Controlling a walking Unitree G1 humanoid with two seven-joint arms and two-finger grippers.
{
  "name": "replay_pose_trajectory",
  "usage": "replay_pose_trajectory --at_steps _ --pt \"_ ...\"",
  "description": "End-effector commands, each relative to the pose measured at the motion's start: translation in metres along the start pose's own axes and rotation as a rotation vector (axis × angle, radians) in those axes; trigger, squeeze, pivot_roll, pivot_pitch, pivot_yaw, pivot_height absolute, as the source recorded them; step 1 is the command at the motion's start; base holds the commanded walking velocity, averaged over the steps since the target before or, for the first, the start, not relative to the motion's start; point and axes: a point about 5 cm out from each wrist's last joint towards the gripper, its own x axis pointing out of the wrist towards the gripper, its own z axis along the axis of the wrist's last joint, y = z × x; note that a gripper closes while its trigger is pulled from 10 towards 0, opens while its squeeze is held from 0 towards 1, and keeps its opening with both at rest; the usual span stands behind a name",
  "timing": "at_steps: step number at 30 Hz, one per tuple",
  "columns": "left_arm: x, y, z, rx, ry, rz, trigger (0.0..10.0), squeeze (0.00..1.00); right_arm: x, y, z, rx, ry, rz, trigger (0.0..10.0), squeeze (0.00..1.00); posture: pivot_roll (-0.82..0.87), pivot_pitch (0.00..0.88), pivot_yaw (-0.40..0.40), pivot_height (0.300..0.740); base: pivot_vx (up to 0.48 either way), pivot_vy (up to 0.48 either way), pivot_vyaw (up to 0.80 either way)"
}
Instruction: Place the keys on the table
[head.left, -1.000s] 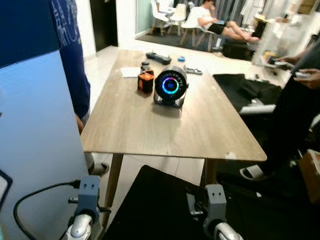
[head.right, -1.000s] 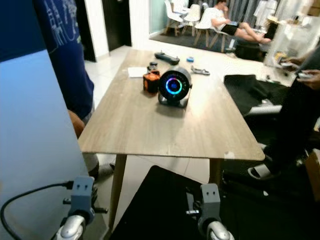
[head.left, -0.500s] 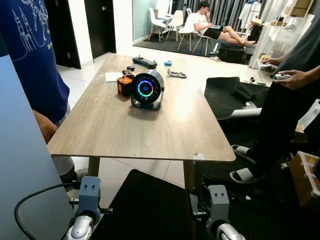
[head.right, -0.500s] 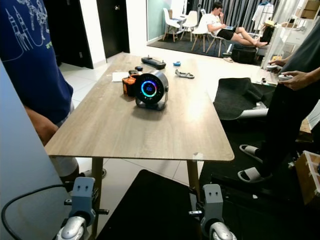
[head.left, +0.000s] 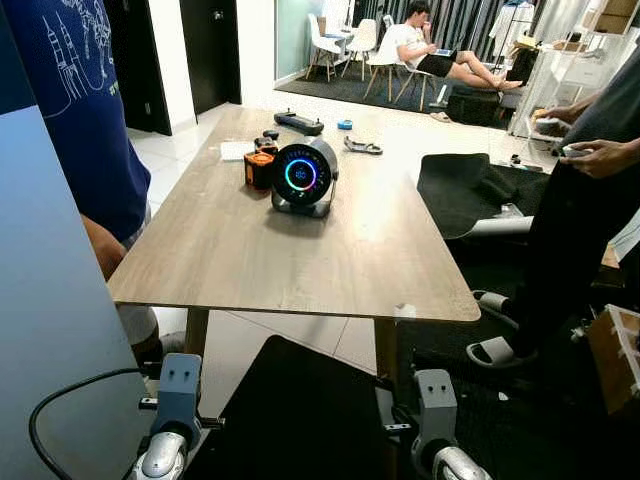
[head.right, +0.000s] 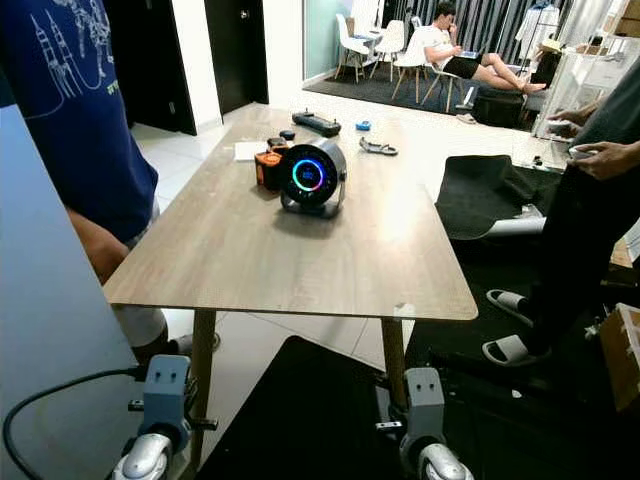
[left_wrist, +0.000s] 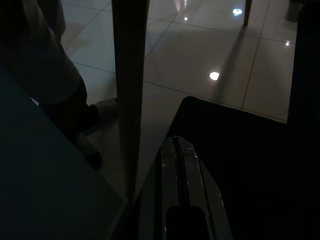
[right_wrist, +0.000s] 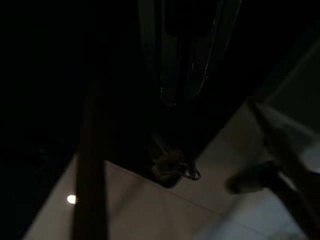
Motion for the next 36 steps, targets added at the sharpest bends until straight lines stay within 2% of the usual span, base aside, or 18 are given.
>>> replay_pose_trajectory --at_steps 1,2,3,6,10,16,17,18,20,21,22,25,26,30,31,32,35,36 --pt "-0.003 -0.002 -0.002 0.020 -0.003 -0.035 10.0 0.00 0.003 0.005 0.015 -0.064 -0.066 0.134 10.0 0.00 0.12 0.033 -0.046 0.740 0.000 0.000 0.00" --pt "-0.003 -0.002 -0.002 0.020 -0.003 -0.035 10.0 0.00 0.003 0.005 0.015 -0.064 -0.066 0.134 10.0 0.00 0.12 0.033 -0.046 0.740 0.000 0.000 0.00" --pt "-0.003 -0.002 -0.002 0.022 -0.004 -0.040 10.0 0.00 0.003 0.015 0.021 -0.159 -0.085 0.268 10.0 0.00 0.12 0.033 -0.046 0.740 0.000 0.000 0.00" --pt "-0.003 -0.002 -0.002 0.022 -0.003 -0.039 10.0 0.00 0.003 0.019 0.022 -0.193 -0.086 0.316 10.0 0.00 0.12 0.033 -0.046 0.740 0.000 0.000 0.00" --pt "-0.003 -0.003 -0.004 0.025 0.004 -0.045 10.0 0.00 0.002 0.045 0.026 -0.301 -0.093 0.535 10.0 0.00 0.11 0.034 -0.043 0.740 0.000 0.000 0.00" --pt "-0.003 -0.004 -0.004 0.028 0.007 -0.051 10.0 0.00 0.003 0.067 0.042 -0.280 -0.139 0.688 10.0 0.00 0.11 0.035 -0.044 0.740 0.000 0.000 0.00" --pt "-0.003 -0.004 -0.004 0.028 0.007 -0.052 10.0 0.00 0.002 0.076 0.052 -0.270 -0.169 0.757 10.0 0.00 0.11 0.035 -0.044 0.740 0.000 0.000 0.00" --pt "-0.003 -0.004 -0.004 0.028 0.007 -0.052 10.0 0.00 0.002 0.076 0.052 -0.270 -0.169 0.757 10.0 0.00 0.11 0.035 -0.044 0.740 0.000 0.000 0.00" --pt "-0.003 -0.005 -0.004 0.027 0.005 -0.053 10.0 0.00 -0.002 0.089 0.076 -0.244 -0.235 0.867 10.0 0.00 0.11 0.032 -0.049 0.740 0.000 0.000 0.00" --pt "-0.003 -0.005 -0.004 0.027 0.005 -0.053 10.0 0.00 -0.002 0.089 0.076 -0.244 -0.235 0.867 10.0 0.00 0.11 0.032 -0.049 0.740 0.000 0.000 0.00" --pt "-0.003 -0.005 -0.003 0.026 0.002 -0.053 10.0 0.00 -0.004 0.095 0.091 -0.220 -0.280 0.902 10.0 0.00 0.11 0.033 -0.050 0.740 0.000 0.000 0.00" --pt "-0.003 -0.006 0.000 0.029 -0.017 -0.058 10.0 0.00 -0.011 0.100 0.149 -0.119 -0.494 0.908 10.0 0.00 0.11 0.032 -0.050 0.740 0.000 0.000 0.00" --pt "-0.003 -0.006 0.000 0.029 -0.017 -0.058 10.0 0.00 -0.011 0.100 0.149 -0.119 -0.494 0.908 10.0 0.00 0.11 0.032 -0.050 0.740 0.000 0.000 0.00" --pt "-0.002 -0.009 0.004 0.046 -0.038 -0.082 10.0 0.00 -0.016 0.085 0.201 0.011 -0.686 0.800 10.0 0.00 0.11 0.029 -0.051 0.740 0.000 0.000 0.00" --pt "-0.002 -0.010 0.004 0.051 -0.041 -0.087 10.0 0.00 -0.018 0.079 0.211 0.047 -0.723 0.765 10.0 0.00 0.11 0.029 -0.051 0.740 0.000 0.000 0.00" --pt "-0.002 -0.010 0.004 0.051 -0.041 -0.087 10.0 0.00 -0.018 0.079 0.211 0.047 -0.723 0.765 10.0 0.00 0.11 0.029 -0.051 0.740 0.000 0.000 0.00" --pt "-0.002 -0.012 0.004 0.059 -0.044 -0.099 10.0 0.00 -0.017 0.051 0.235 0.172 -0.816 0.569 10.0 0.00 0.10 0.026 -0.051 0.740 0.000 0.000 0.00" --pt "-0.002 -0.012 0.004 0.059 -0.044 -0.099 10.0 0.00 -0.017 0.051 0.235 0.172 -0.816 0.569 10.0 0.00 0.10 0.026 -0.051 0.740 0.000 0.000 0.00"
